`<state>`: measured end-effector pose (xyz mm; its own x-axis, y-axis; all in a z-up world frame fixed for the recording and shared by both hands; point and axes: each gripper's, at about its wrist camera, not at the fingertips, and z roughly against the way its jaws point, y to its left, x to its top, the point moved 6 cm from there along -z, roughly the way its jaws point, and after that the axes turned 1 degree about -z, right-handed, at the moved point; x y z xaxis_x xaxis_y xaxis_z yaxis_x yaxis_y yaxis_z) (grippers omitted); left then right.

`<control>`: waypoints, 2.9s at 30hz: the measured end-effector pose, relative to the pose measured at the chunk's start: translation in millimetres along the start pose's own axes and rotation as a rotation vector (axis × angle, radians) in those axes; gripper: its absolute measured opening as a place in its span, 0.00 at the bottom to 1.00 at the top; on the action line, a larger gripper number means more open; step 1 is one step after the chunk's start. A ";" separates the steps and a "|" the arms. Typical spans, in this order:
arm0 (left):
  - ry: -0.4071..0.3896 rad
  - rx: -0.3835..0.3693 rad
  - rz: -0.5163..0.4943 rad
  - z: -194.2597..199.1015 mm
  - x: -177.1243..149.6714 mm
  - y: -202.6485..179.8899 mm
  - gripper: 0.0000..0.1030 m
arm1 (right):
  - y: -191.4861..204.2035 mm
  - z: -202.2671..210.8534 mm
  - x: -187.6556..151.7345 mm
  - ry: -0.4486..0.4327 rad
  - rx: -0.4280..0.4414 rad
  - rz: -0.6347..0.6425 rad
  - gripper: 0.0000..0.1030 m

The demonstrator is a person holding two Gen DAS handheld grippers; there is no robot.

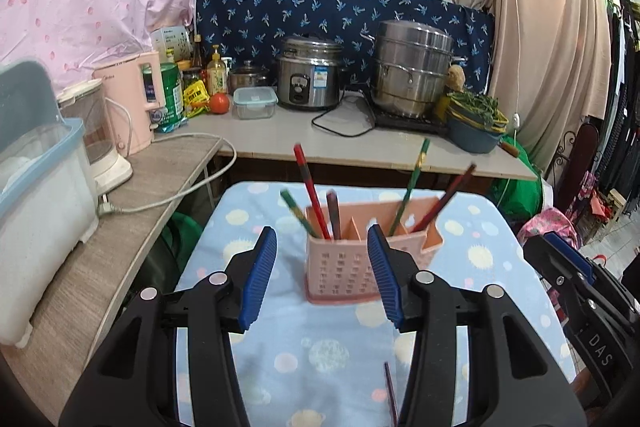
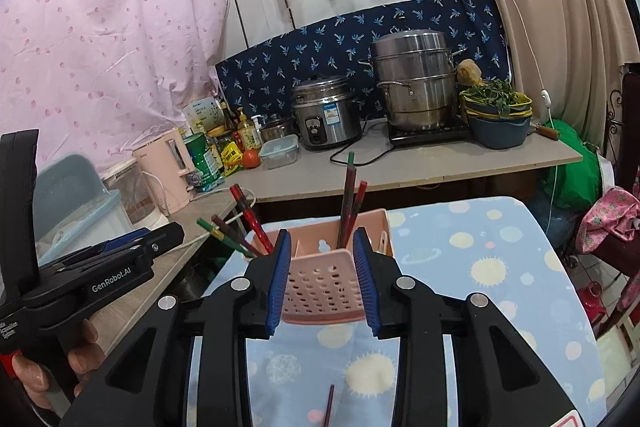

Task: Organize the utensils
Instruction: 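Pull both tools back toward the last chopstick and gold spoon, then close the right tool on the dark red chopstick while the left tool grasps the gold spoon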

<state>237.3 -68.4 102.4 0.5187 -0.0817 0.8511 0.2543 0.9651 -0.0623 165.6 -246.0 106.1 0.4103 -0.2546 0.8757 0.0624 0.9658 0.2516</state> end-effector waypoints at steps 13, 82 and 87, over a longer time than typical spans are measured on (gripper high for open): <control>0.176 0.014 0.017 10.1 -116.5 14.4 0.44 | -11.6 41.3 -117.1 0.182 -0.050 0.021 0.31; 0.450 -0.157 -0.099 23.5 -283.5 -74.4 0.56 | -44.2 74.3 -269.3 0.425 -0.108 -0.063 0.07; 0.447 -0.170 -0.118 26.2 -284.2 -78.8 0.27 | -44.4 74.3 -269.7 0.423 -0.104 -0.067 0.07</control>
<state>48.5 -114.7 -120.9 0.7683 -0.3228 0.5528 0.4427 0.8917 -0.0946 -15.4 -223.8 -110.6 0.7371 -0.2955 0.6077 0.1838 0.9531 0.2405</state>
